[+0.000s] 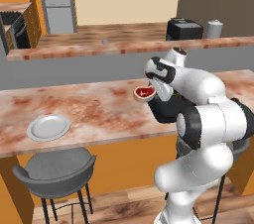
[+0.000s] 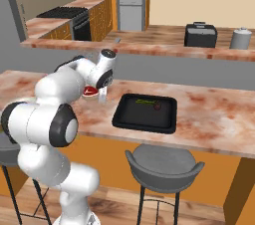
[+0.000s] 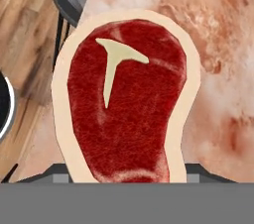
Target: Create a steak meal by picking up the steak and asparagus from the tray and placing them on the plate. Leave the cherry on the tray.
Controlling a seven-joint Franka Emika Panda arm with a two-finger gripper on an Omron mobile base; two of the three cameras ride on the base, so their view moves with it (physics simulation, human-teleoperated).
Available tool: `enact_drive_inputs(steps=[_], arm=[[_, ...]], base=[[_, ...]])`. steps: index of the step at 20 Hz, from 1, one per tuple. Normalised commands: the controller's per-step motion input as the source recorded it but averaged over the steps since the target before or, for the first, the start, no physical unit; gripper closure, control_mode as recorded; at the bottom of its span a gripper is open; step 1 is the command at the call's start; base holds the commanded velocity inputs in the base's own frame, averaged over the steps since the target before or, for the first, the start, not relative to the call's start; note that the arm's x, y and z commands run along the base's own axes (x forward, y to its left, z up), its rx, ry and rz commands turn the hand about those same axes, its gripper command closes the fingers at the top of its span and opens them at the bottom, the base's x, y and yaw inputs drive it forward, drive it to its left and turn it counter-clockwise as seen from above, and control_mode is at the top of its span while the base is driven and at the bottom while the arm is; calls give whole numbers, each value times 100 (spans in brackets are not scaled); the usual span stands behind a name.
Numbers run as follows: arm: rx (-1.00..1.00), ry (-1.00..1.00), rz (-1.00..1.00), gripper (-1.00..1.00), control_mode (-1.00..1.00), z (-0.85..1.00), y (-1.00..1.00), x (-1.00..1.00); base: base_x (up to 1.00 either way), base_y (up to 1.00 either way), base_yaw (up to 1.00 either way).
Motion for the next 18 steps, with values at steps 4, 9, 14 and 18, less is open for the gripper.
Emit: enact_drive_inputs(steps=[4,9,14,18], arm=[[-3,-3,0,100,-100,13,100,-23],[0,0,0,100,-100,21,100,-1],[0,4,-2,100,-100,14,100,0],[0,8,0,100,-100,0,100,0]], base=[[0,0,0],[0,0,0],[0,0,0],[0,0,0]])
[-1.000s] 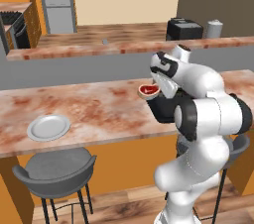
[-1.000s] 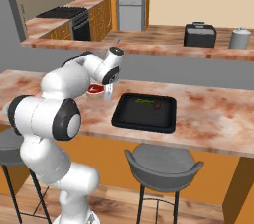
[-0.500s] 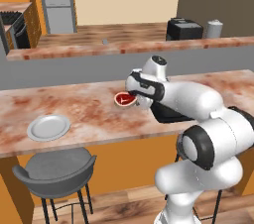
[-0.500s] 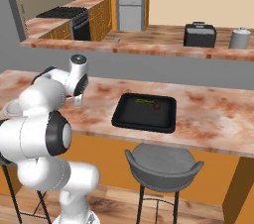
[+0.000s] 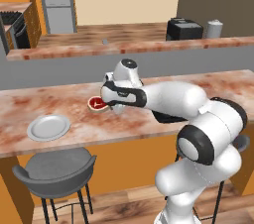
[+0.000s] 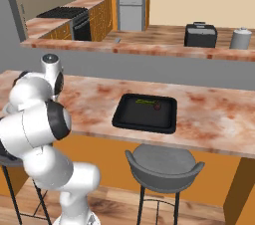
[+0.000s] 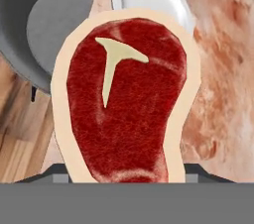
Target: Create a steak meal by picking up the steak and asparagus from the tray and placing them on the plate. Leave the cherry on the tray.
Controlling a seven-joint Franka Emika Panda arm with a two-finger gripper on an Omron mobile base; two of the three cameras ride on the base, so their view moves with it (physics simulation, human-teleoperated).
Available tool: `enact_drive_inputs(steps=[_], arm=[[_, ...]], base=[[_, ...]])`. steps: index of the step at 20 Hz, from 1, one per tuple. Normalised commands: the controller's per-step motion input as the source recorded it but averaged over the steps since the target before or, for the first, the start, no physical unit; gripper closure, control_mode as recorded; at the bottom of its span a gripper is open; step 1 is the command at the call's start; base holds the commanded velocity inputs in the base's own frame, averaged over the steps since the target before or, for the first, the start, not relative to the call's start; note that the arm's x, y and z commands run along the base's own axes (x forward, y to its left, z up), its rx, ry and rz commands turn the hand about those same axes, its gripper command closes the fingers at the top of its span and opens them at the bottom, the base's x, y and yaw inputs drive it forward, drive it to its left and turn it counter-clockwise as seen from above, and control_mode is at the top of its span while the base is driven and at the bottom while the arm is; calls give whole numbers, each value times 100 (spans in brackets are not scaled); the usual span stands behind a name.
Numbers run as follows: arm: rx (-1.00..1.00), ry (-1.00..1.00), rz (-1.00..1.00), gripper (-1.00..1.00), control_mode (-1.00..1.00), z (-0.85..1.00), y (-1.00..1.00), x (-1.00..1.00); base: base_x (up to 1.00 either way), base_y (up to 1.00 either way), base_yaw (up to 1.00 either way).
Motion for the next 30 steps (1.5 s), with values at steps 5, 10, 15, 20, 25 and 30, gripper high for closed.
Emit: enact_drive_inputs(steps=[5,10,15,20,25,30], arm=[[0,8,0,100,-100,0,100,0],[0,7,0,100,-100,0,99,1],[0,4,0,100,-100,-9,88,7],[0,1,0,100,-100,-32,42,23],[0,0,0,100,-100,-44,24,32],[0,0,0,100,-100,-45,27,38]], base=[[0,0,0],[0,0,0],[0,0,0],[0,0,0],[0,0,0],[0,0,0]])
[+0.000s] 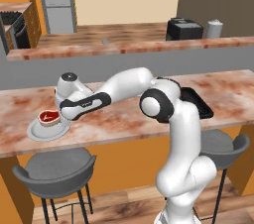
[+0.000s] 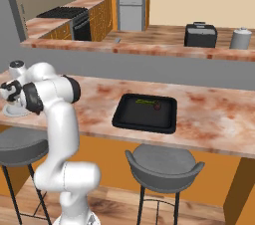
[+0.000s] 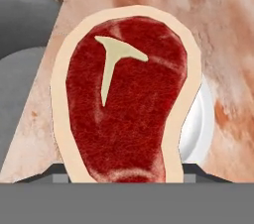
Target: Create a steak meal by picking up the steak and asparagus from the tray and placing them on the plate. Leave the cherry on the tray.
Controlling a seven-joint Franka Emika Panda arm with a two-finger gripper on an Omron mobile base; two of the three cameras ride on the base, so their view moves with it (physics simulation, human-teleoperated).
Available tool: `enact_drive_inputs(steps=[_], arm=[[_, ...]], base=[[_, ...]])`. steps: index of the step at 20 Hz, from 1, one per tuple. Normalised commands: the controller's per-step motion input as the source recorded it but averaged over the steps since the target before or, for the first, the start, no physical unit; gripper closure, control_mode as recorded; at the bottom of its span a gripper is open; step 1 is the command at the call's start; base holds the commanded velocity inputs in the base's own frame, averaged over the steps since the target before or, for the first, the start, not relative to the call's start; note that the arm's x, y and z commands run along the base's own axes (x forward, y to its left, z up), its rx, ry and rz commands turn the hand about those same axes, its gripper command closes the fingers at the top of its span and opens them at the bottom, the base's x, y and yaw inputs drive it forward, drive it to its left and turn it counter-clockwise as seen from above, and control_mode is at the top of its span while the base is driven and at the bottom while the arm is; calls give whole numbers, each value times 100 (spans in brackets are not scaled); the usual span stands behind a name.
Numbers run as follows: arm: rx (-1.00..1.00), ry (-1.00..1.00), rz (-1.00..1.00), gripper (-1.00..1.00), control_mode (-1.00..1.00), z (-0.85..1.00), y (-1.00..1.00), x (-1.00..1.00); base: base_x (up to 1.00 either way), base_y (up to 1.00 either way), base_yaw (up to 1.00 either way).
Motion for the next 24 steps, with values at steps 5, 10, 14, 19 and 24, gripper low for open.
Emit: enact_drive_inputs(steps=[5,10,14,19,24], arm=[[0,0,0,100,-100,-41,34,31],[0,1,0,100,-100,-34,19,18],[0,0,0,-100,-100,-14,1,12],[0,0,0,-100,-100,0,0,14],[0,-3,0,-100,-100,0,0,9]], base=[[0,0,0],[0,0,0],[0,0,0],[0,0,0],[0,0,0]])
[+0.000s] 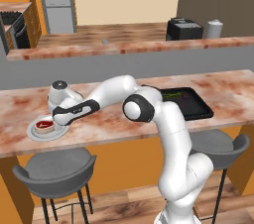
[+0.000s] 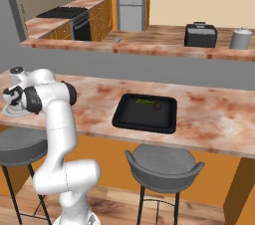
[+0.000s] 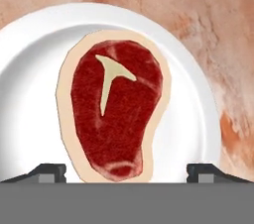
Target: Create a steak meal by picking up the steak and asparagus from the tray and placing them on the plate. Leave the cherry on the tray.
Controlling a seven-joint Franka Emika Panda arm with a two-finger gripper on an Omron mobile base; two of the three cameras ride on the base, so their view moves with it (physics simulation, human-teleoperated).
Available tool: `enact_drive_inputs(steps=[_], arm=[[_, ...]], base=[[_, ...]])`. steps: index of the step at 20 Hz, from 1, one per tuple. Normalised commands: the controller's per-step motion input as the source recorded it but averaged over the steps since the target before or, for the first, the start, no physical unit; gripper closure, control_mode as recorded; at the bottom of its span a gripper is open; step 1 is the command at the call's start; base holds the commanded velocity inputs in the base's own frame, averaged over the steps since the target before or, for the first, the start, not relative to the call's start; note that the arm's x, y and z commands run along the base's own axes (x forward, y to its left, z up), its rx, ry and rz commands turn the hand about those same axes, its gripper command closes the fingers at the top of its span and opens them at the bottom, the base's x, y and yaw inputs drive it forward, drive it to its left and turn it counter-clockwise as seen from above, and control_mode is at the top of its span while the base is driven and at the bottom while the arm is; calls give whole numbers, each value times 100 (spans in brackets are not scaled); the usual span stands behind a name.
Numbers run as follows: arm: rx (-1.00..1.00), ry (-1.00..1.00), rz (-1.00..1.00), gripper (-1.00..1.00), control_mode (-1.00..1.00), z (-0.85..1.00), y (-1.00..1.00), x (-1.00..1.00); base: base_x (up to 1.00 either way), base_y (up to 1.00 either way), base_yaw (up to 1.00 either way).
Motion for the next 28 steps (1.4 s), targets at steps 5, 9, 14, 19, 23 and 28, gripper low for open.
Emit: enact_drive_inputs(steps=[5,9,14,19,23,28], arm=[[0,-13,0,-100,-100,11,-8,-12],[0,-13,-3,-100,-100,48,-46,-58],[0,-4,-9,-100,-100,37,-94,-52],[0,0,-9,-100,-100,55,-100,-7],[0,0,-7,-100,-100,72,-100,2],[0,0,-2,-100,-100,52,-100,11]], base=[[0,0,0],[0,0,0],[0,0,0],[0,0,0],[0,0,0],[0,0,0]])
